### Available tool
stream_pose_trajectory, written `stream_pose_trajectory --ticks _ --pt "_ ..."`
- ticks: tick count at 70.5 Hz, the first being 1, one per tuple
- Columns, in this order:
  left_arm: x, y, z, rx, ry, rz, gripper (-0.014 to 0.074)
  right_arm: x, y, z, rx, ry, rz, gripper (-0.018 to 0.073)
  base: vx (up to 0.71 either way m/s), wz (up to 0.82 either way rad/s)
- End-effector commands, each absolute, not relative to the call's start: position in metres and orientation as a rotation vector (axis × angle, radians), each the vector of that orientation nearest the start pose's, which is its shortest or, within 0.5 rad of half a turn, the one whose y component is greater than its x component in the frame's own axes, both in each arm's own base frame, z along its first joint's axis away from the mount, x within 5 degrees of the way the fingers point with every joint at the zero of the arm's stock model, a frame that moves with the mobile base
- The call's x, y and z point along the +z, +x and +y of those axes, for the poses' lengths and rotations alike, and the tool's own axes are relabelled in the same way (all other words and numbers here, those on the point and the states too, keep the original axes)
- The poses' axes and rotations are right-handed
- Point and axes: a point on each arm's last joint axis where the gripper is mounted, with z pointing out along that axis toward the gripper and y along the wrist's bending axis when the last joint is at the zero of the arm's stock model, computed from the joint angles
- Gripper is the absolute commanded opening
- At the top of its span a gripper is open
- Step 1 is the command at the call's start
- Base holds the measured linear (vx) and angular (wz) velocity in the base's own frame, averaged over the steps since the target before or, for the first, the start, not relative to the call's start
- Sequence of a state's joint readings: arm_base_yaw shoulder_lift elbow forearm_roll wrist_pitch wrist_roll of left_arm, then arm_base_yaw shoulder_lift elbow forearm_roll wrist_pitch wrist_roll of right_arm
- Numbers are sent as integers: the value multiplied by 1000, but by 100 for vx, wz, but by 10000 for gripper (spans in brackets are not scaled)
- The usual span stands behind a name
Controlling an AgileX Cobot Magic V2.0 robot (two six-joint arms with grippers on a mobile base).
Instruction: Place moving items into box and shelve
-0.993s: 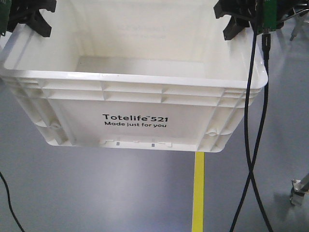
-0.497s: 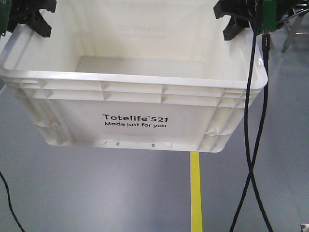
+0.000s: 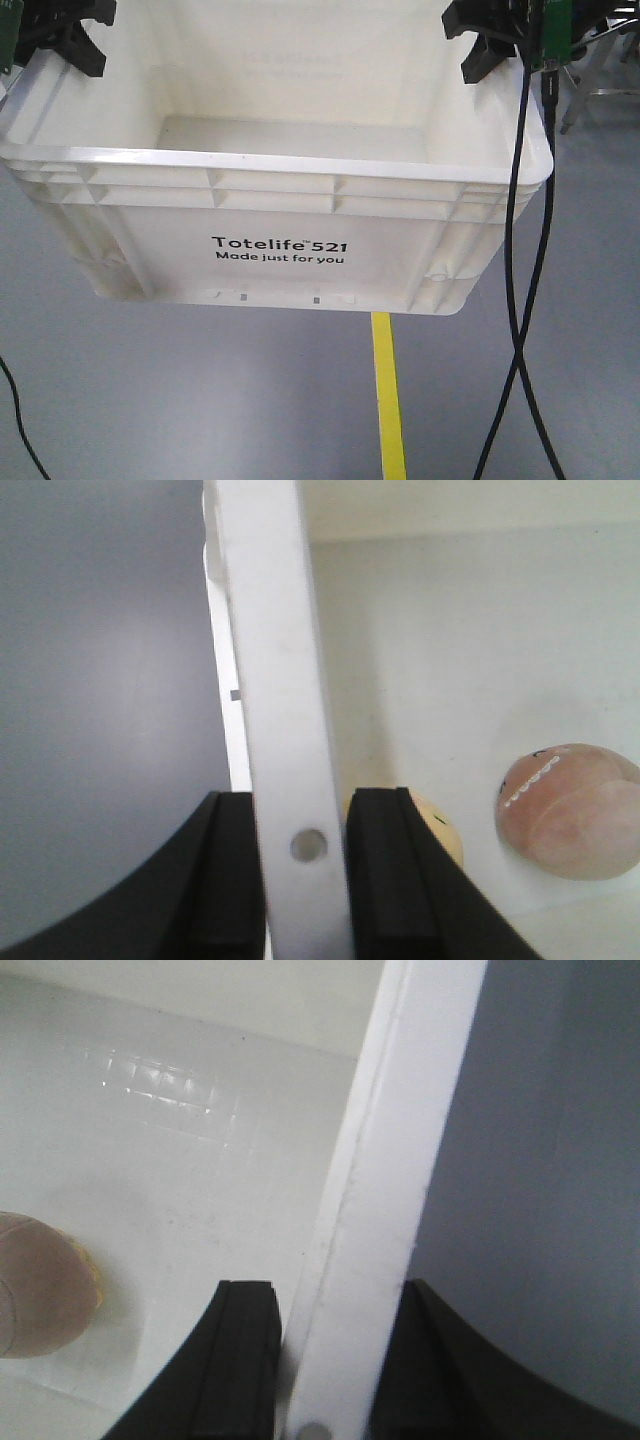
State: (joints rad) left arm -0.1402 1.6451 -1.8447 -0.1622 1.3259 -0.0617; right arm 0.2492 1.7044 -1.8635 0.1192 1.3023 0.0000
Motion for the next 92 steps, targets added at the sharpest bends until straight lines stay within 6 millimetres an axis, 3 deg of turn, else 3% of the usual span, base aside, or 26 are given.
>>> stream_pose_trajectory --ticks 1,92 --pt "456 319 -71 -420 125 2404 -17 442 328 105 351 -371 2416 -12 56 -22" --pt "456 319 -71 -410 125 2405 -17 442 328 105 354 -370 2414 -12 50 -40"
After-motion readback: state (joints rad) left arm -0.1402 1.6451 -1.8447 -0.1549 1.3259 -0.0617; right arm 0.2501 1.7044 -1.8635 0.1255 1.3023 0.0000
